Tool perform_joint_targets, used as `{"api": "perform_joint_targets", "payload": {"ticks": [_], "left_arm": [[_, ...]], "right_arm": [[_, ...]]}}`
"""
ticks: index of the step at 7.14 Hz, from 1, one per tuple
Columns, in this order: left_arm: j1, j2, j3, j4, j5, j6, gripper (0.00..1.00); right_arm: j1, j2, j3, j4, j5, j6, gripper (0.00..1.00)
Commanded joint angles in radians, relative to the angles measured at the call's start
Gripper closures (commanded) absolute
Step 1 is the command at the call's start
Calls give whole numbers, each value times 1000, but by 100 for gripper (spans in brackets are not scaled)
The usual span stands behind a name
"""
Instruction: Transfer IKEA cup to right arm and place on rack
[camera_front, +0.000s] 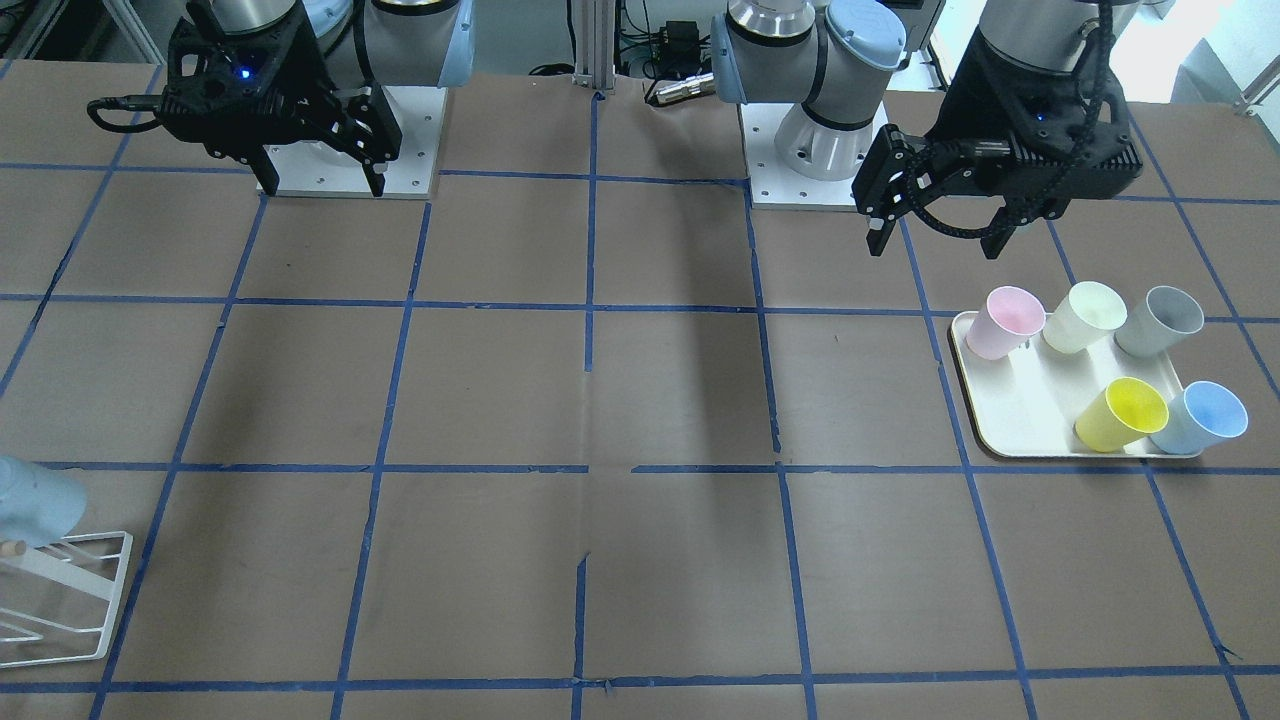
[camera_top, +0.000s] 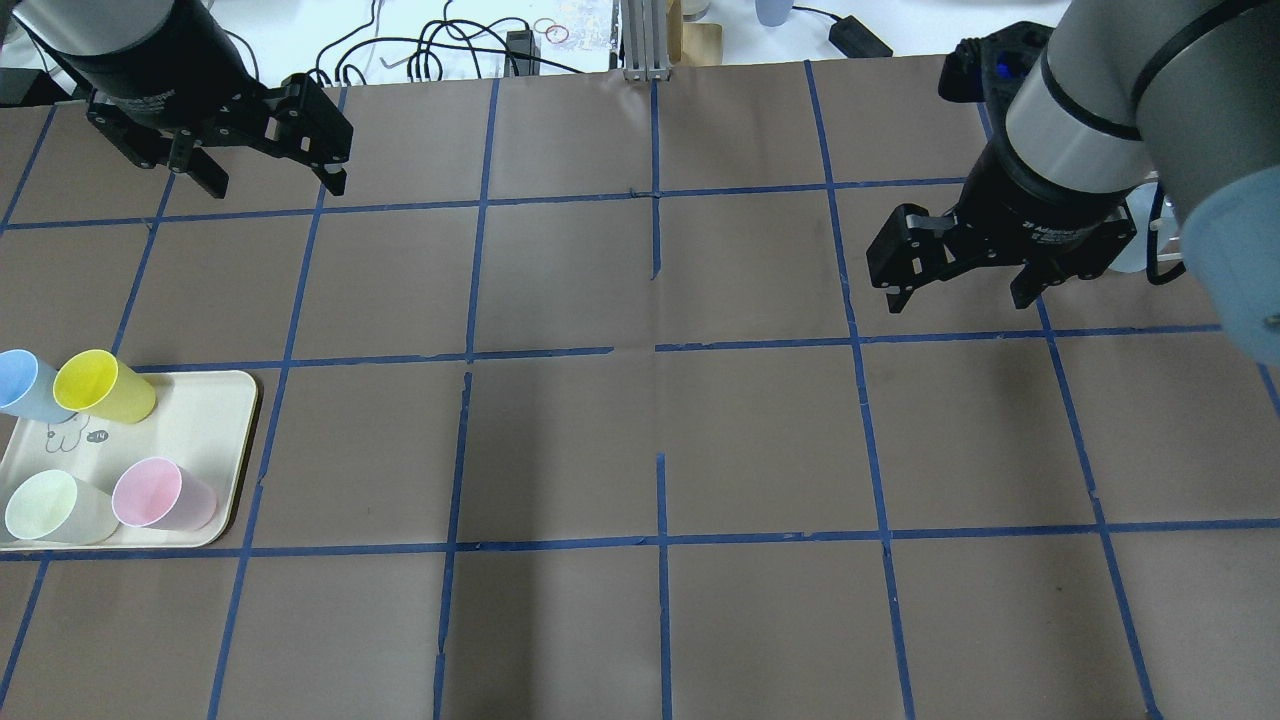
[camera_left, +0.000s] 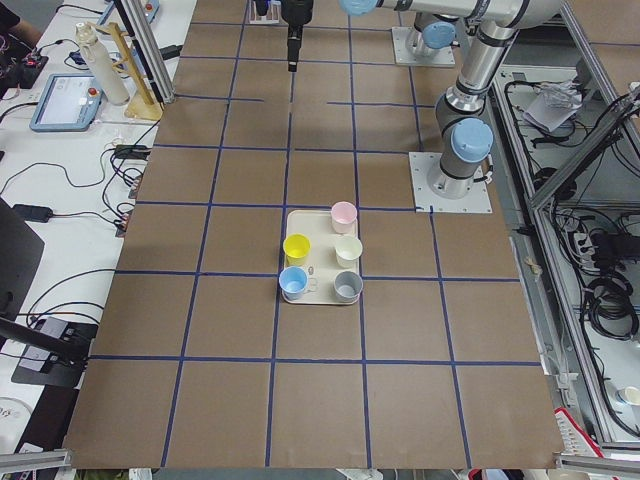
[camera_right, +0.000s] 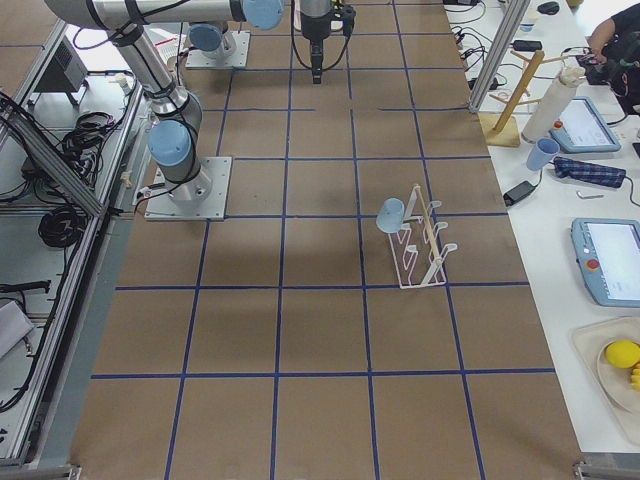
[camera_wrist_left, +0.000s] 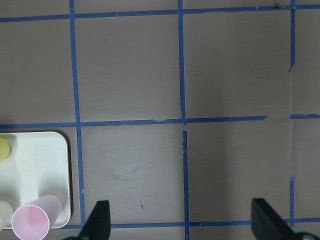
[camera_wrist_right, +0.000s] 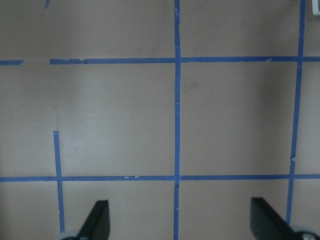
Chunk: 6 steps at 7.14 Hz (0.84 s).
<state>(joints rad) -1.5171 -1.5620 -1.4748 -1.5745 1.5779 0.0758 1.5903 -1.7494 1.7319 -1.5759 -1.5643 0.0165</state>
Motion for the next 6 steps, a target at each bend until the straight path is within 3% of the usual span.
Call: {"api": "perform_joint_targets", "payload": {"ticks": [1, 6], "left_arm": [[0, 3, -4, 1, -6, -1, 0], [-2, 10, -13, 1, -5, -1, 0]], "right_arm": [[-56, -9, 6, 20, -2, -29, 0], [-61, -29, 6, 42, 1, -15, 0]]}}
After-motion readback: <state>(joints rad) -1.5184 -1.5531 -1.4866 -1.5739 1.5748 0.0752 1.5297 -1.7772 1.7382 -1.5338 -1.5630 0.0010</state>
